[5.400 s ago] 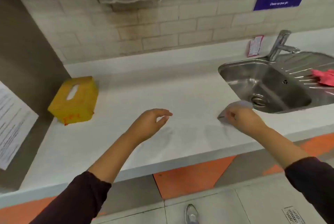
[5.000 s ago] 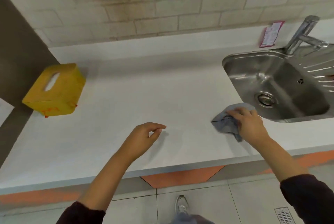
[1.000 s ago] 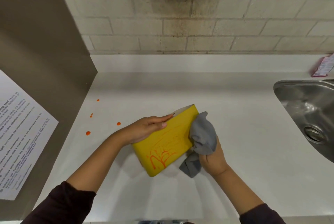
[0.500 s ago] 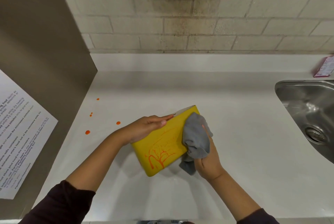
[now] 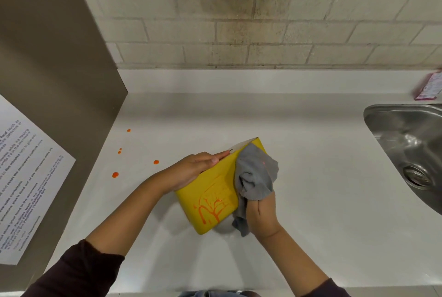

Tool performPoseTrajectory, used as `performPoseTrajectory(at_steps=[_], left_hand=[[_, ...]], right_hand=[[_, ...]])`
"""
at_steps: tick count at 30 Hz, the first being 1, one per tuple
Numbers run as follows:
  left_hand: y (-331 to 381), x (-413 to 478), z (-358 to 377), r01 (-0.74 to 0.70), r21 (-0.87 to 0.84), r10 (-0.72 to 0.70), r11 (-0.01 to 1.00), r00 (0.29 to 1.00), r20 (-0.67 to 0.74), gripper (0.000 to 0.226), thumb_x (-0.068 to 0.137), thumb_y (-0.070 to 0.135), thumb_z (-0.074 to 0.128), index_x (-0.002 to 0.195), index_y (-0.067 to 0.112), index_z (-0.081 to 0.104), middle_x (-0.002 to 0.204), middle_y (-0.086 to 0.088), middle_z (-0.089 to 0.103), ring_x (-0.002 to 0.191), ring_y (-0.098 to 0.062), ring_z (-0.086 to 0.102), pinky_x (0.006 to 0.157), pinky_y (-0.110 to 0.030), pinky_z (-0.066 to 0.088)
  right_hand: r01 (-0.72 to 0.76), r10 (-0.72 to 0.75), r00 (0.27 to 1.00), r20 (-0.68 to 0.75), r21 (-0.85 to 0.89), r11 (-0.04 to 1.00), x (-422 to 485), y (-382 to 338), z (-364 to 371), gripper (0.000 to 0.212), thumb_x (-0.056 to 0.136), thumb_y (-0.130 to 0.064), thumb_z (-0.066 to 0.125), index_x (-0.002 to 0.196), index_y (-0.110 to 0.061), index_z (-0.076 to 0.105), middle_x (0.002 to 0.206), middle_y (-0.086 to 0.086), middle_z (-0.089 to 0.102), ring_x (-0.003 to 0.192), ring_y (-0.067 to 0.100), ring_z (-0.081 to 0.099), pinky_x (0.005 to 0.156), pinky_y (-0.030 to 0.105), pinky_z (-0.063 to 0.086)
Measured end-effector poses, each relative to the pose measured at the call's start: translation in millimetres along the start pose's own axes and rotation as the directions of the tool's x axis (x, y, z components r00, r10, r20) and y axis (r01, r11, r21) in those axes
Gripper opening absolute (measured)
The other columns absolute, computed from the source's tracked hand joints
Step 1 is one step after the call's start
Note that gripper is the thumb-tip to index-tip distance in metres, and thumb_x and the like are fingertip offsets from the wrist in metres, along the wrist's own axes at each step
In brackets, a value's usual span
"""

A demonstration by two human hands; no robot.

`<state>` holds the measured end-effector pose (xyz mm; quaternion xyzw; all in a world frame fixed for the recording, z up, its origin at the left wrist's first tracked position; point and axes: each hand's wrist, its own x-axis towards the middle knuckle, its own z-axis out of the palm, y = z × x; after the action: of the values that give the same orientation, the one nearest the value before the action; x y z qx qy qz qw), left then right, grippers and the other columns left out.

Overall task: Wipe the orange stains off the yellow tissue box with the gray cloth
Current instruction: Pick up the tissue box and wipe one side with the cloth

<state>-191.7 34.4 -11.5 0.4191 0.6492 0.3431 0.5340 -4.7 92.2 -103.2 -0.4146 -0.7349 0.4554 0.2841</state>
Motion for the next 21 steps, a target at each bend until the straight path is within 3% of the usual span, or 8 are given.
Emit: performPoseTrajectory(at_steps=[3,6,8,11,14,17,19,21], left_hand=[[0.3,0.9,0.3,0.011,-0.063,-0.011,0.998,1.0,0.003,0.026,0.094,0.034,0.041,0.101,0.052,0.057,0.1,0.022,0.065,0.085,0.006,0.066,0.065,-0.009,0.051],[-0.6,0.6,-1.6,0.016,-0.142,-0.014,0.99,1.0,0.017,0.027,0.095,0.027,0.041,0.103,0.045,0.06,0.092,0.027,0.068,0.084,0.006,0.067,0.064,-0.009,0.051],[-0.6,0.4,-2.9,0.011,-0.156,-0.008,0.988,1.0,0.018,0.027,0.095,0.027,0.041,0.111,0.043,0.057,0.101,0.022,0.065,0.085,0.005,0.067,0.065,-0.01,0.051],[1.0,0.6,-4.2,0.004,-0.158,0.0,0.987,1.0,0.024,0.028,0.095,0.027,0.041,0.115,0.042,0.053,0.108,0.014,0.062,0.084,0.004,0.067,0.065,-0.011,0.052],[-0.9,2.8,-3.1,-0.012,-0.162,0.018,0.987,0.999,0.035,0.03,0.095,0.026,0.04,0.12,0.04,0.05,0.121,0.007,0.06,0.098,-0.004,0.064,0.078,-0.016,0.053],[-4.3,4.6,-3.0,-0.022,-0.229,0.027,0.973,0.999,0.018,0.031,0.095,0.019,0.039,0.123,0.03,0.048,0.131,-0.003,0.055,0.105,-0.009,0.06,0.084,-0.018,0.052],[-4.7,4.9,-3.8,-0.022,-0.25,0.034,0.968,0.998,0.044,0.032,0.096,0.018,0.038,0.125,0.028,0.046,0.132,0.0,0.053,0.108,-0.008,0.058,0.086,-0.017,0.051],[-4.0,4.5,-4.8,-0.021,-0.243,0.037,0.97,0.997,0.061,0.034,0.096,0.02,0.038,0.127,0.03,0.045,0.131,0.002,0.053,0.109,-0.008,0.059,0.086,-0.018,0.052]], right_hand=[[-0.114,0.111,0.993,0.028,0.199,0.973,2.6,0.9,-2.6,0.076,0.055,-0.031,0.088,0.107,0.014,0.056,0.09,-0.012,0.06,0.063,-0.016,0.061,0.069,0.004,0.049],[-0.052,0.02,0.974,0.224,0.139,0.989,-7.3,-1.9,-6.3,0.085,0.062,-0.055,0.069,0.131,-0.017,0.039,0.111,-0.01,0.057,0.098,-0.006,0.059,0.089,0.021,0.047],[0.033,-0.028,0.981,0.193,-0.024,0.999,-2.0,-2.8,-17.7,0.108,0.058,-0.081,0.058,0.135,-0.009,0.034,0.118,-0.008,0.053,0.102,-0.012,0.054,0.095,0.02,0.043],[0.048,-0.059,0.994,0.096,0.116,0.992,12.0,-17.8,-20.8,0.131,0.048,-0.088,0.054,0.132,0.01,0.031,0.115,0.008,0.048,0.082,-0.03,0.05,0.102,0.028,0.039],[0.072,-0.072,0.997,-0.004,0.026,0.997,4.3,-13.4,-13.9,0.078,0.062,-0.042,0.078,0.123,-0.006,0.046,0.096,-0.007,0.058,0.078,-0.016,0.06,0.081,0.011,0.048],[0.1,-0.099,0.97,0.22,0.007,0.995,-12.4,-31.0,-5.3,0.071,0.074,-0.016,0.052,0.13,-0.049,0.024,0.124,-0.02,0.047,0.112,0.001,0.053,0.094,0.021,0.047],[0.057,-0.065,0.962,0.266,0.036,0.998,-9.6,-23.4,-11.9,0.058,0.079,-0.02,0.051,0.131,-0.035,0.029,0.117,-0.008,0.055,0.104,0.002,0.058,0.097,0.03,0.048],[0.104,-0.11,0.982,0.151,0.046,0.993,-1.7,-19.7,-16.9,0.03,0.093,-0.035,0.047,0.121,-0.025,0.046,0.105,-0.006,0.064,0.086,-0.016,0.058,0.092,0.019,0.048]])
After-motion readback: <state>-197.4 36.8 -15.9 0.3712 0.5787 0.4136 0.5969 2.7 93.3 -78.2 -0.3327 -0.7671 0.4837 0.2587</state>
